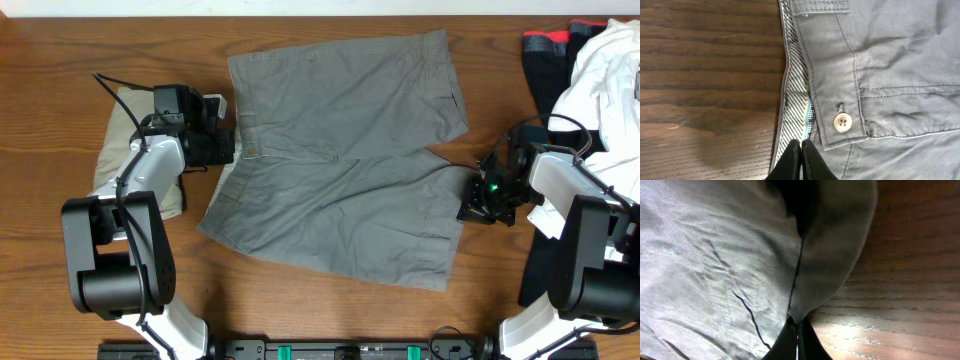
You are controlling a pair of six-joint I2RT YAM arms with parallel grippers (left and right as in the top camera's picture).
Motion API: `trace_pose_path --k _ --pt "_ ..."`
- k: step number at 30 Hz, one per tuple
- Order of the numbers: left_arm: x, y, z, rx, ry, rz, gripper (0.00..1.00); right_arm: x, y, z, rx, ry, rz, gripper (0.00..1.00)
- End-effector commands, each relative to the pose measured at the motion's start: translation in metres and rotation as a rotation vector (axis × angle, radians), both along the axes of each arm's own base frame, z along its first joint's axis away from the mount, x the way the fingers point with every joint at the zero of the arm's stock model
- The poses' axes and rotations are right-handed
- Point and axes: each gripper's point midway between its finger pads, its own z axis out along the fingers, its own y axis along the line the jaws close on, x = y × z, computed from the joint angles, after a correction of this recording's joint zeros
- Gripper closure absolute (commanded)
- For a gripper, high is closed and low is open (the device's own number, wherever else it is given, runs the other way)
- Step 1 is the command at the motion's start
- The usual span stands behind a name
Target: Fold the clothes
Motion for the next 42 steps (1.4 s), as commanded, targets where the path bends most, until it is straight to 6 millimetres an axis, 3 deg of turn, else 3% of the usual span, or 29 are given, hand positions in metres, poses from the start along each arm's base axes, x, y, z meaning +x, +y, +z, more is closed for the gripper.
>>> trace_pose_path --k 1,3,10,23,29,32,35,42 --pt "-0.005 -0.009 0.004 -0.045 -0.002 -0.022 0.92 -0.016 -0.015 -0.018 -0.108 0.067 0.009 0.99" --pt "-0.006 -0.015 0.003 -0.051 0.002 -0.038 0.78 -0.016 -0.015 -0.018 -0.108 0.067 0.009 0.99" --pt "-0.006 -0.027 -0.012 -0.043 0.016 -0.088 0.61 -0.016 -0.015 -0.018 -0.108 0.068 0.009 0.99" --pt "0.015 -0.027 -0.017 -0.039 -0.060 -0.090 0.60 -0.013 -0.015 -0.018 -0.110 0.056 0.004 0.99" --pt "0.015 -0.028 -0.029 -0.047 -0.043 -0.093 0.61 -0.012 -0.015 -0.018 -0.110 0.051 0.004 0.99" --pt "0.016 -0.029 -0.028 -0.050 -0.047 -0.096 0.73 -0.011 -0.015 -0.018 -0.111 0.047 0.004 0.99" --pt "0.016 -0.030 -0.027 -0.054 -0.049 -0.097 0.92 -0.011 -0.015 -0.018 -0.111 0.047 0.004 0.99" --pt "0.021 -0.032 0.001 -0.075 -0.106 -0.091 0.94 -0.011 -0.015 -0.018 -0.111 0.047 0.004 0.99"
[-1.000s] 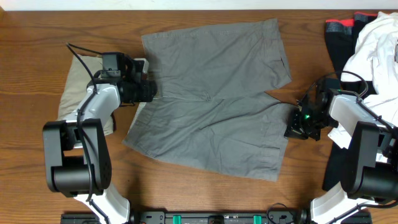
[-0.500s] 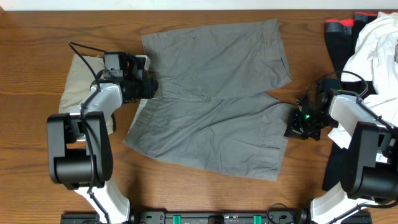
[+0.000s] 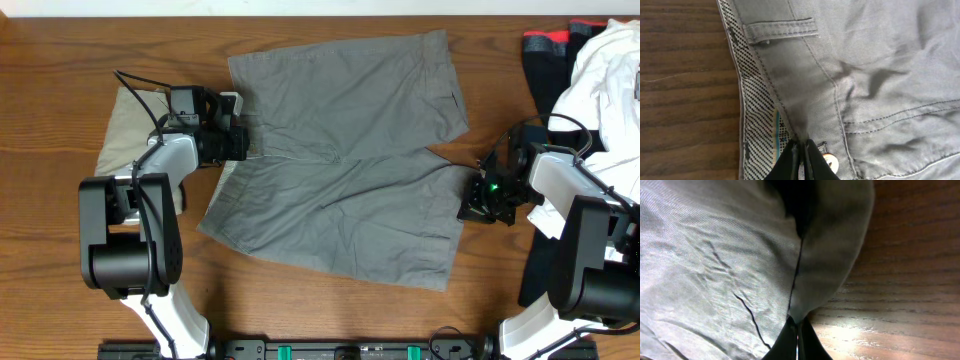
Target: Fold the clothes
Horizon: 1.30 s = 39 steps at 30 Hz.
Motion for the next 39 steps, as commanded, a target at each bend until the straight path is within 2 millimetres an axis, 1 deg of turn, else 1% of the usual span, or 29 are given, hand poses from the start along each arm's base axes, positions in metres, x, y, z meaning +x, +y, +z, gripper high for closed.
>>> trace_pose_path --k 1,4,7,12,17,22,23,24,25,26,28,30,32,35,39 --pt "0.001 -0.002 0.025 -0.020 -0.047 0.000 0.94 -0.013 -0.015 -0.018 -0.108 0.056 0.006 0.99" --pt "0.003 0.006 0.037 0.015 -0.072 0.024 0.94 -0.013 -0.015 -0.018 -0.109 0.057 0.002 0.99" --pt "0.003 0.024 0.040 0.095 -0.073 0.079 0.94 -0.013 -0.015 -0.018 -0.109 0.058 0.000 0.99" --pt "0.002 0.029 0.036 0.125 -0.064 0.093 0.94 -0.013 -0.015 -0.018 -0.109 0.057 0.000 0.99" --pt "0.000 0.052 0.025 0.244 -0.034 0.151 0.94 -0.013 -0.015 -0.018 -0.112 0.059 0.000 0.99" --pt "-0.004 0.052 0.019 0.251 -0.014 0.140 0.93 -0.013 -0.017 -0.019 -0.124 0.064 -0.014 0.99" --pt "-0.004 0.052 0.018 0.251 -0.010 0.140 0.84 -0.013 -0.017 -0.019 -0.125 0.064 -0.014 0.99" --pt "-0.005 0.052 0.018 0.251 -0.007 0.140 0.66 -0.013 -0.018 -0.019 -0.126 0.064 -0.014 0.98" --pt "-0.006 0.052 0.018 0.252 -0.004 0.140 0.54 -0.014 -0.018 -0.019 -0.126 0.065 -0.014 0.95" --pt "-0.006 0.053 0.017 0.256 -0.001 0.143 0.52 -0.014 -0.018 -0.019 -0.128 0.065 -0.013 0.91" --pt "-0.009 0.056 0.017 0.266 0.012 0.164 0.50 -0.013 -0.018 -0.019 -0.128 0.065 -0.015 0.85" --pt "-0.013 0.056 0.018 0.256 0.033 0.183 0.46 -0.013 -0.019 -0.019 -0.129 0.065 -0.029 0.72" --pt "-0.018 0.056 0.021 0.254 0.047 0.187 0.44 -0.010 -0.022 -0.019 -0.131 0.060 -0.054 0.65" --pt "-0.027 0.055 0.032 0.255 0.057 0.186 0.41 -0.003 -0.030 -0.015 -0.133 0.042 -0.088 0.60" --pt "-0.041 0.055 0.054 0.252 0.063 0.190 0.39 0.016 -0.051 0.008 -0.144 -0.041 -0.152 0.57"
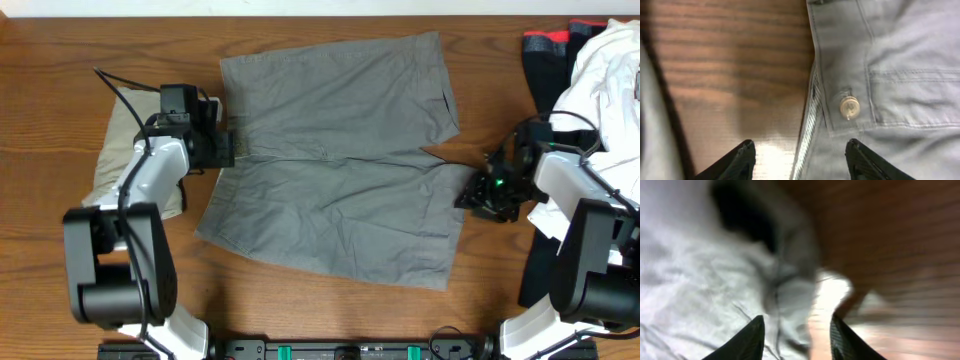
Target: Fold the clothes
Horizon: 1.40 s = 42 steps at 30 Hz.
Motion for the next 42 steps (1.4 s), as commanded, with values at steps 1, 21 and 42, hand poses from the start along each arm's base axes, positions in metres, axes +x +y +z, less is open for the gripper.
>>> trace_pose_path --k 1,21,42 --pt "-0.009 0.003 0.031 -0.001 -0.036 0.042 0.38 0.008 -0.040 0.010 -0.120 -0.033 -0.078 0.56" --pt "-0.107 -0.024 0.009 -0.179 0.352 0.179 0.52 -0.017 0.043 0.018 -0.015 -0.035 0.122 0.94" --pt "-0.145 -0.025 -0.052 -0.183 0.404 0.248 0.51 -0.066 -0.036 -0.025 -0.458 0.201 -0.084 0.98"
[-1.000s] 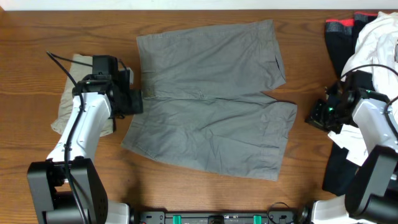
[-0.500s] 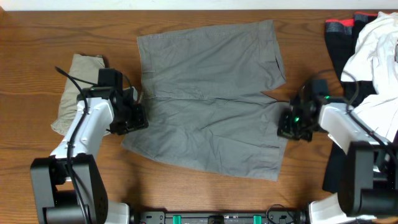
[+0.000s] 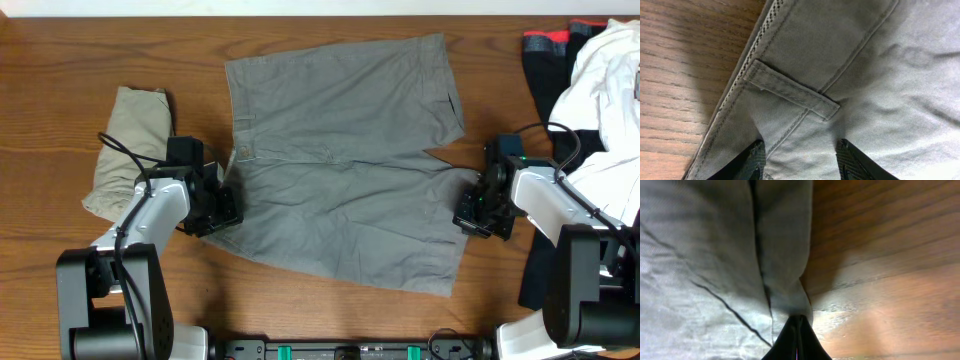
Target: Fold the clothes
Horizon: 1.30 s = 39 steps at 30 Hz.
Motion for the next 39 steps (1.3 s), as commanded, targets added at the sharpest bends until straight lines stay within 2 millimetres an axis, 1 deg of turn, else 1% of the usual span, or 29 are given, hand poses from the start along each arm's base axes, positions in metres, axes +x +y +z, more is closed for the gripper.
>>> trace_pose_path --k 1,4,5,8,9,11,13,15,16,18,21,23,24,27,29,31,34,36,38,39 --pt "-0.013 0.002 -0.013 0.006 0.051 0.018 0.51 -0.019 -0.050 -0.017 -0.235 0.073 -0.061 0.98" --pt "-0.015 0.004 -0.014 0.020 0.060 0.033 0.51 -0.023 -0.070 -0.014 -0.308 0.083 -0.110 0.98" --pt "-0.016 0.006 -0.014 0.032 0.066 0.044 0.51 -0.024 -0.074 -0.014 -0.312 0.085 -0.136 0.98" --pt "-0.017 0.007 -0.015 0.039 0.071 0.048 0.51 -0.021 -0.080 -0.017 -0.269 0.066 -0.210 0.98" --pt "-0.016 0.007 -0.015 0.039 0.069 0.048 0.51 -0.018 -0.078 -0.018 -0.224 0.052 -0.220 0.98" --pt "-0.014 0.007 -0.014 0.038 0.062 0.048 0.51 -0.008 -0.068 -0.019 -0.122 0.016 -0.196 0.96" --pt "-0.012 0.006 -0.014 0.030 0.054 0.048 0.51 0.009 -0.044 -0.016 0.057 -0.059 -0.099 0.94" --pt "-0.011 0.002 -0.013 0.009 0.048 0.046 0.51 0.024 -0.018 -0.006 0.220 -0.143 -0.010 0.92" --pt "-0.010 0.001 -0.012 -0.003 0.046 0.046 0.51 0.032 -0.003 0.004 0.313 -0.195 0.033 0.91" --pt "-0.008 -0.003 -0.010 -0.026 0.040 0.045 0.51 0.043 0.016 0.024 0.435 -0.283 0.093 0.90" --pt "-0.001 -0.005 -0.004 -0.039 0.017 0.042 0.51 0.048 0.028 0.049 0.501 -0.363 0.137 0.88" --pt "0.007 -0.005 0.004 -0.036 -0.021 0.017 0.50 0.043 0.029 0.065 0.493 -0.385 0.149 0.87" --pt "0.012 -0.005 0.011 -0.034 -0.045 0.010 0.47 0.040 0.029 0.074 0.487 -0.400 0.154 0.85" --pt "0.025 -0.005 0.028 -0.040 -0.102 0.008 0.43 0.034 0.030 0.095 0.471 -0.437 0.154 0.83" --pt "0.029 -0.005 0.041 -0.041 -0.135 0.006 0.41 0.025 0.028 0.102 0.447 -0.420 0.117 0.79" --pt "0.031 -0.005 0.054 -0.040 -0.158 0.006 0.39 0.012 0.025 0.102 0.421 -0.371 0.084 0.77" --pt "0.030 -0.005 0.068 -0.038 -0.188 0.006 0.38 -0.011 0.024 0.096 0.392 -0.259 0.041 0.73" --pt "0.025 -0.006 0.075 -0.039 -0.189 0.013 0.38 -0.022 0.026 0.091 0.380 -0.194 0.023 0.69" --pt "0.018 -0.006 0.079 -0.039 -0.177 0.013 0.38 -0.034 0.030 0.088 0.371 -0.134 0.021 0.68" --pt "0.013 -0.006 0.080 -0.039 -0.165 0.014 0.38 -0.041 0.031 0.086 0.362 -0.099 0.017 0.65"
